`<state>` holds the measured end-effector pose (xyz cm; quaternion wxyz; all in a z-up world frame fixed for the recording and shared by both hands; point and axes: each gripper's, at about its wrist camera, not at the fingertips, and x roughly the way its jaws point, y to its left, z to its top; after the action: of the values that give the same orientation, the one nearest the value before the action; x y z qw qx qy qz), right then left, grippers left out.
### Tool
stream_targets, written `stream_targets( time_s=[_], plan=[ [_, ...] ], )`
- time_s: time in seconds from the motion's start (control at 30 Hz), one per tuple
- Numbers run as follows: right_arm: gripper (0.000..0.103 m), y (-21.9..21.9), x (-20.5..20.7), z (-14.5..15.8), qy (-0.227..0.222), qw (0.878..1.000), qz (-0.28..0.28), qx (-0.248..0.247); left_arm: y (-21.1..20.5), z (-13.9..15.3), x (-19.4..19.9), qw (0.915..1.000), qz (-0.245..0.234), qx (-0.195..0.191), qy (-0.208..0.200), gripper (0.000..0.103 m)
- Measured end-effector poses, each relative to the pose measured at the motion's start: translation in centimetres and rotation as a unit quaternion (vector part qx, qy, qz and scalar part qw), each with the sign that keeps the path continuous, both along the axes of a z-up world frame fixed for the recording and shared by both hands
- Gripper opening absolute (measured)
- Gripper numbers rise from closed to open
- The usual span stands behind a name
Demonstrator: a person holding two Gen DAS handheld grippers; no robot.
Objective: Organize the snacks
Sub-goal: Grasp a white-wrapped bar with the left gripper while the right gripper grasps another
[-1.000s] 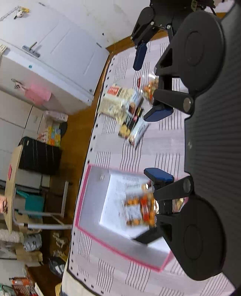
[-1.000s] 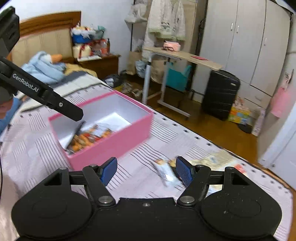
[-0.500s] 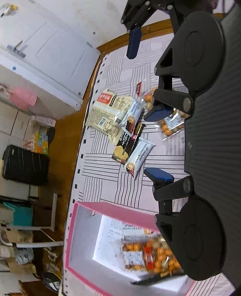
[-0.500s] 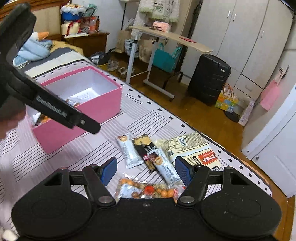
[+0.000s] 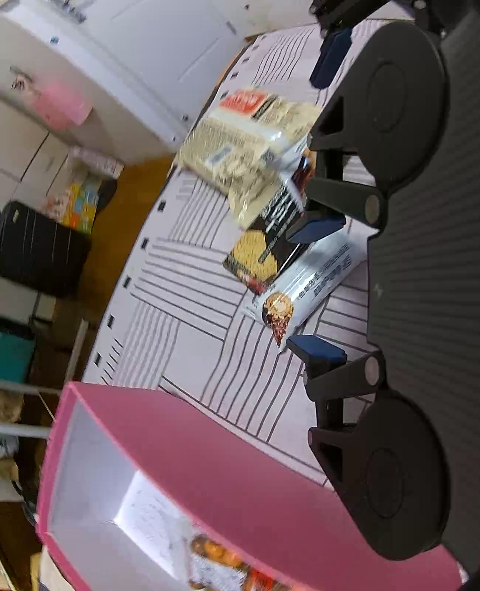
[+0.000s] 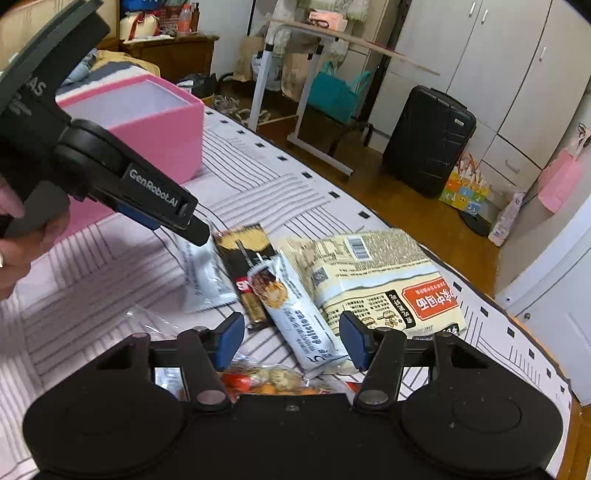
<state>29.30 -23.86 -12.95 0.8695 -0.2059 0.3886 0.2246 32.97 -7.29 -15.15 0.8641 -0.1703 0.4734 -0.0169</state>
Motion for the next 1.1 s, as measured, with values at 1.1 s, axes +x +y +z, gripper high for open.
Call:
stream_targets(
  time_s=[1.1],
  plan=[
    [0.03, -0.5, 3.1, -1.3, 0.133, 0.95, -0.173, 0.223, 0.1, -2.0, -0.9, 0.9971, -0.074, 0.015, -0.003, 0.033]
  ],
)
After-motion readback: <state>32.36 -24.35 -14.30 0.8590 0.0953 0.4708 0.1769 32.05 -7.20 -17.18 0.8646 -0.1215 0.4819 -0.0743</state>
